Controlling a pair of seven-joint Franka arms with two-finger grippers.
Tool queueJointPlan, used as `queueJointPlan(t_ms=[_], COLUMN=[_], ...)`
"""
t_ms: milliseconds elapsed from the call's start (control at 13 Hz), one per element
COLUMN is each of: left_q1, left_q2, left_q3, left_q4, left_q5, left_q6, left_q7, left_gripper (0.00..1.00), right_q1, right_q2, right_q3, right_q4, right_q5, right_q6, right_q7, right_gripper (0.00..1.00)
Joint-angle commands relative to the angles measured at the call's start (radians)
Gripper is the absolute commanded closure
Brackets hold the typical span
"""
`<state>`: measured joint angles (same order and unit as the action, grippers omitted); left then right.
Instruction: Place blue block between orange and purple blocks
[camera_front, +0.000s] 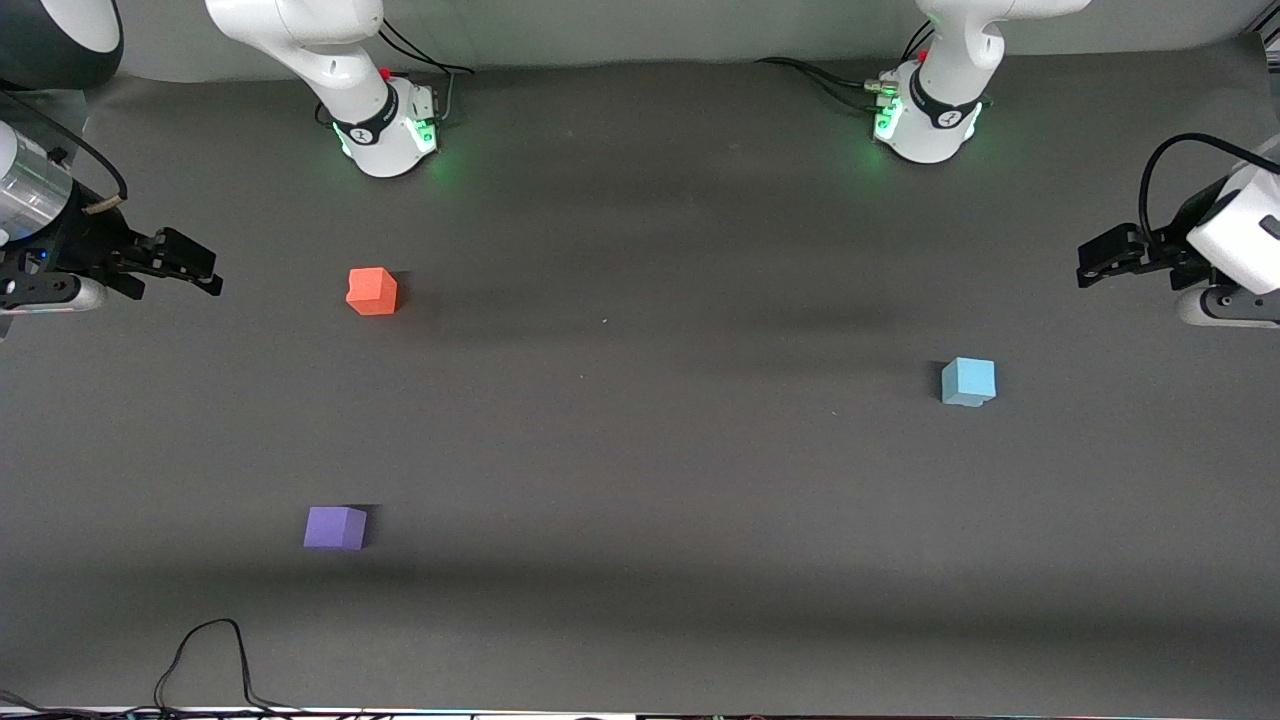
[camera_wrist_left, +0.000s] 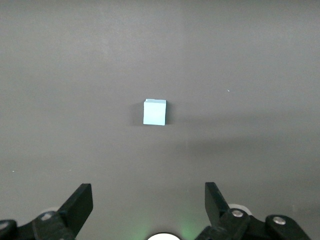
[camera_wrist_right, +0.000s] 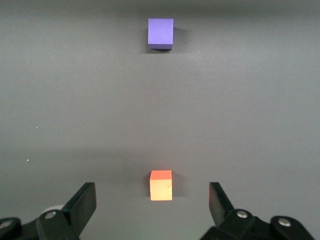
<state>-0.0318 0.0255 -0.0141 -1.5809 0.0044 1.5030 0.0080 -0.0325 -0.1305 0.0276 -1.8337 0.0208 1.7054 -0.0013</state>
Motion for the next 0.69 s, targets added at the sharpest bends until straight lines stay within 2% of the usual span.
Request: queueJointPlan(t_ms=[0,462,615], left_q1=[-0.014,-0.013,-0.011], left_q2=[0.005,0.004,-0.033], left_q3=[0.016,0.019,0.026], left_q4=[0.019,0.01,-0.036], left_q5=[-0.012,-0.012,-0.011], left_q6=[-0.024,-0.023,-0.021], left_q7=[0.02,0.043,0.119], left_gripper=[0.0,0.0,0.0], right_q1=[0.008,0.008,0.008], right_q2=[-0.018,-0.027,-0.035], right_q3=[-0.012,-0.015,-0.015], right_q4=[-0.018,-0.019,-0.033], right_q5=[0.022,0.025,0.025], right_q6=[0.003,-0.01,-0.01], right_q7=[-0.019,-0.017,-0.02], right_gripper=[0.0,0.0,0.0])
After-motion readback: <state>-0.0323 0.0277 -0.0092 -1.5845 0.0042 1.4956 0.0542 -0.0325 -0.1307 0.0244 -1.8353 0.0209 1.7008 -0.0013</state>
